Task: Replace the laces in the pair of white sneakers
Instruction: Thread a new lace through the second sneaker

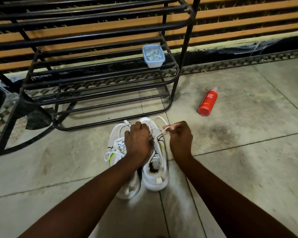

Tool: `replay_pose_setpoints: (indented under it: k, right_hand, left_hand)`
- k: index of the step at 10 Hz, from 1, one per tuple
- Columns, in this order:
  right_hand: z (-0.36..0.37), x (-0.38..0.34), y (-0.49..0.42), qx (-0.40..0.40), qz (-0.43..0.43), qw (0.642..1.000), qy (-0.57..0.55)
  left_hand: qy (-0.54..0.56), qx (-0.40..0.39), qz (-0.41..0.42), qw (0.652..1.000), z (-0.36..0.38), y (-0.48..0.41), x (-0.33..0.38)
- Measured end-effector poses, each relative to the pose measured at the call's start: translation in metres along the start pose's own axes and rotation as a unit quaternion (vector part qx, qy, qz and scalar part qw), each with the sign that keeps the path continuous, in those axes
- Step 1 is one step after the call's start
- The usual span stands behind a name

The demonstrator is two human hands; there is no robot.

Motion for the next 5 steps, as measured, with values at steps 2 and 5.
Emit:
replay_pose_setpoints:
  k: [2,5]
  right_hand:
    - [-0.017,-0.005,-0.031,-0.104,0.137,0.964,-0.201]
    - [-0.019,-0.026,-0.024,-0.168,-0.321,0.869,0.337]
  left_hand:
    - [-0.026,0.024,0.041,0.999,0.006,0.005,0.0]
    - [-0.061,0.035,0.049,0.996,0.006,0.003,-0.004]
Point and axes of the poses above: each hand's wrist, its own y-axis away from the middle knuckle, its own z-axis out of the palm, x = y × z, the point moved 3 cm from there along -y, towards the middle knuckle, and after that the axes turned 2 degrees about y, right-handed, at the moved point
